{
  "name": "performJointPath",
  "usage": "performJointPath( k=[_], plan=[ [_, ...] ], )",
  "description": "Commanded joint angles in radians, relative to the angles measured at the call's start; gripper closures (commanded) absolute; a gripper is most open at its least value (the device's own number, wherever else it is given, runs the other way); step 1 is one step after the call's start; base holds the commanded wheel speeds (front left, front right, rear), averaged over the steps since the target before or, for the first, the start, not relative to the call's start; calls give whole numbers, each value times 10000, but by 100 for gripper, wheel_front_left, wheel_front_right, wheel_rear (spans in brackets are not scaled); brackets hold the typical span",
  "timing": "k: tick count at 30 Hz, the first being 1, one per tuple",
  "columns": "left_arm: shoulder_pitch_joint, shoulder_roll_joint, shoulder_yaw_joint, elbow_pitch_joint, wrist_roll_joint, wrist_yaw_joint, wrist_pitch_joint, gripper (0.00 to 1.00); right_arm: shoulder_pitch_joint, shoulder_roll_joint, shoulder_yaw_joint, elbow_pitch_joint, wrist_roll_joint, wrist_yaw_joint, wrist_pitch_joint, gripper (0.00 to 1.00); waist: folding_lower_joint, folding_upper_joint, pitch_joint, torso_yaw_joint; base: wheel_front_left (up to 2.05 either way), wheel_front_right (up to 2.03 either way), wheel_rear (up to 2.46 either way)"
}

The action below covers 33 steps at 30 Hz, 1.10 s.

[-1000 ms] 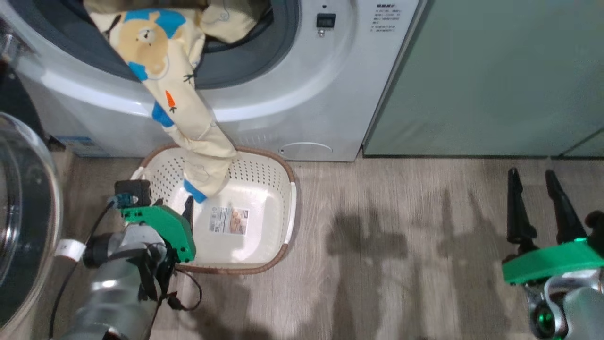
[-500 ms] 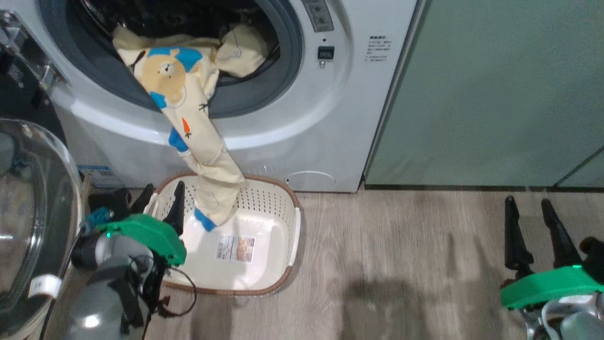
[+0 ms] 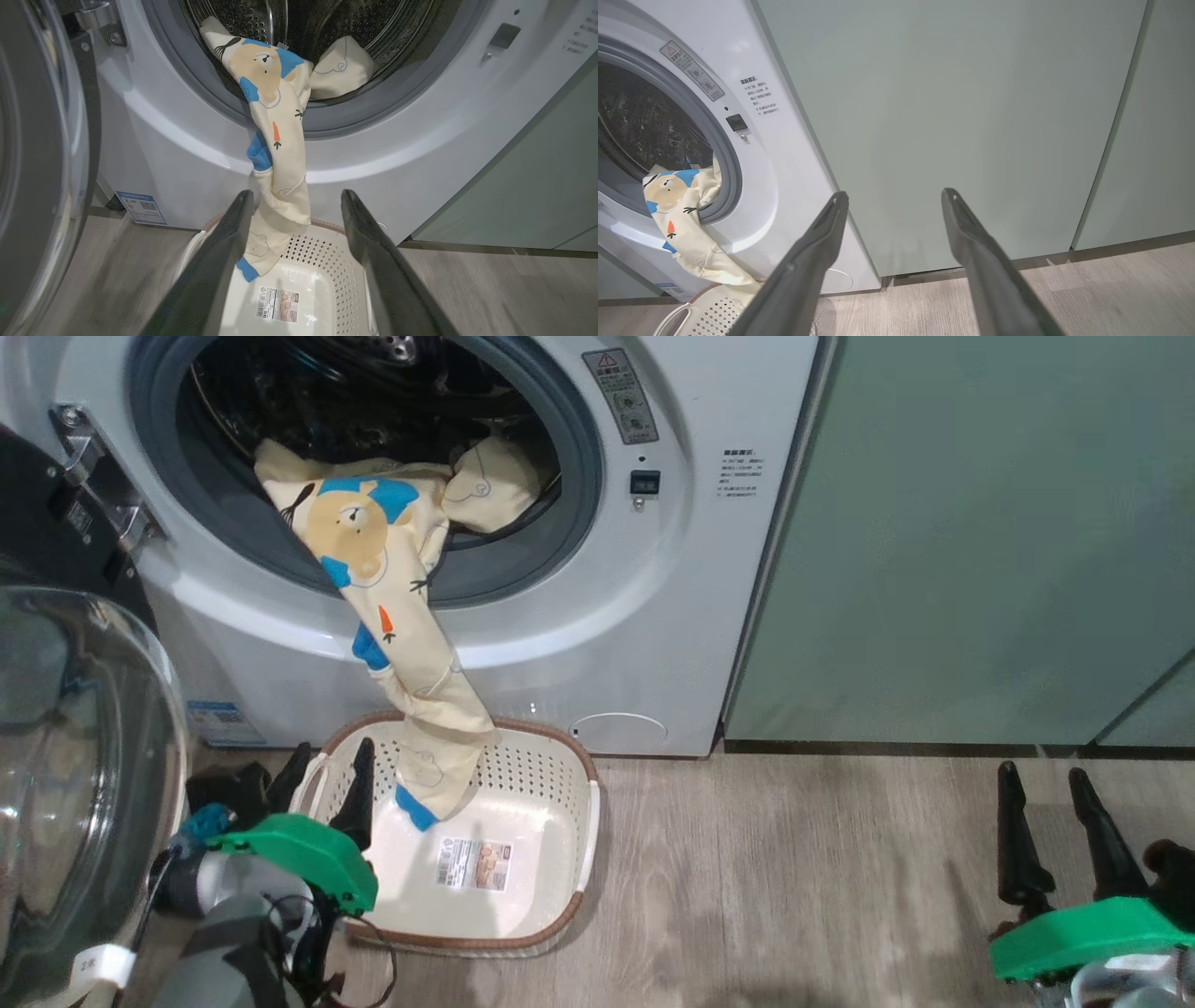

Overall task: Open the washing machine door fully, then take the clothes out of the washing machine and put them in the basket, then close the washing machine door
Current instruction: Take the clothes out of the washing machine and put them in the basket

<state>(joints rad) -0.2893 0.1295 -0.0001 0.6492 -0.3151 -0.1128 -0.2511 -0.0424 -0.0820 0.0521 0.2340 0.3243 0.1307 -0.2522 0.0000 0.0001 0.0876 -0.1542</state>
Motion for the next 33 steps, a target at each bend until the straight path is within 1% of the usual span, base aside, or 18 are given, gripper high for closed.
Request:
performJointPath(
  k=[1,5,9,10,13,18,23,26,33],
  plan=[
    [-241,181,392,-330,82,-55,-106,0,-80,-59,205,-348,-55,0,-95,0,0,-1,6,10,0,0,0],
    [-564,191,304,-121,165,-96,-106,0,-80,-57,209,-354,-46,0,-95,0,0,-1,109,41,0,0,0],
    [-1360,309,-5,431,235,-126,67,0,-182,-45,253,-368,-36,0,-95,0,0,-1,317,35,0,0,0],
    [-1912,402,-138,702,282,-131,314,0,-274,-39,289,-374,-30,0,-95,0,0,-1,474,7,0,0,0],
    [-2800,562,-420,1048,496,-115,800,0,-421,-15,341,-399,-17,0,-95,0,0,-1,763,-67,0,0,0],
    [-4350,871,-832,1575,897,10,1926,0,-737,61,389,-448,20,0,-95,0,0,-1,1382,-231,0,0,0],
    [-6018,1376,-1130,2033,1237,54,3155,0,-1151,167,411,-521,84,0,-95,0,0,-1,2183,-418,0,0,0],
    [-7011,1741,-1346,2238,1479,29,3666,0,-1397,230,428,-568,122,0,-95,0,0,-1,2705,-517,0,0,0],
    [-8866,2190,-1836,2645,1788,-63,4624,0,-1975,303,459,-637,227,0,-95,0,0,-1,3793,-682,0,0,0]
  ],
)
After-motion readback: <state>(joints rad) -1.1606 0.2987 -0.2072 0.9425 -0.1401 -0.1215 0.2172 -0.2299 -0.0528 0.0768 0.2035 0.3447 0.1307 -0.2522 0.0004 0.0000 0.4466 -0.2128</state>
